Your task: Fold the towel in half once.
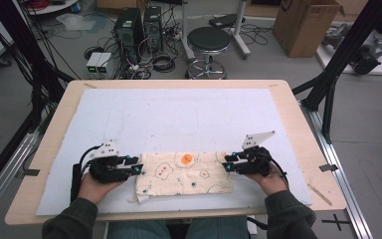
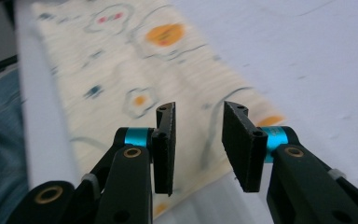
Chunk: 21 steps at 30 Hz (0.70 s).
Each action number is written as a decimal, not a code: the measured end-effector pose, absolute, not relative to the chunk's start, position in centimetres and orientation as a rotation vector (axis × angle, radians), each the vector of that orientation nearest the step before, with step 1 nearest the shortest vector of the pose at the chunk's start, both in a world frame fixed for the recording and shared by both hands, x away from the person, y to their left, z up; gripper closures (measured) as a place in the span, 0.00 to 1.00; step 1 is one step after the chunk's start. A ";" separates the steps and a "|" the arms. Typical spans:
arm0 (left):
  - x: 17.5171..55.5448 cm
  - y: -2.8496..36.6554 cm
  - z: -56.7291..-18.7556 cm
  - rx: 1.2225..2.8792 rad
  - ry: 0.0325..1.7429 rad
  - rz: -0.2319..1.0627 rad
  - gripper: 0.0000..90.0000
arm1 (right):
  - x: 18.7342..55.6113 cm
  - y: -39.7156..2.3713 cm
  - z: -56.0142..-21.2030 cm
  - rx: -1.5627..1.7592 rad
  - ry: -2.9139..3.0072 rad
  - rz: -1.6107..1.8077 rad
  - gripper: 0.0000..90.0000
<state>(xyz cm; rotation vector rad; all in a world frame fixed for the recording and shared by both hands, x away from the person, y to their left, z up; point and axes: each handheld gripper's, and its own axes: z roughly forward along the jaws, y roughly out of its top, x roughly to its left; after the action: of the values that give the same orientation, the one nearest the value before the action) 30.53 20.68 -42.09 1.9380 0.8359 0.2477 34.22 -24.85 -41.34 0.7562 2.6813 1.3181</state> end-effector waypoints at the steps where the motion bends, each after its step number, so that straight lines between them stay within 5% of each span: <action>1: 31.1 20.7 -42.2 1.937 0.861 0.253 0.65 | 34.8 -24.9 -41.3 0.778 2.666 1.319 0.71; 13: 34.8 20.0 -43.8 1.939 0.995 0.168 0.58 | 39.2 -24.5 -43.5 0.995 2.682 1.354 0.61; 21: 34.9 19.6 -44.3 2.011 0.966 0.173 0.91 | 39.4 -24.3 -44.1 0.986 2.755 1.305 0.90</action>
<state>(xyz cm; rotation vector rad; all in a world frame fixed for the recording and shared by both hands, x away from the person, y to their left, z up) 34.86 19.59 -44.34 2.0110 0.9662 0.1728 39.35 -24.35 -44.07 0.9863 2.7546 1.3045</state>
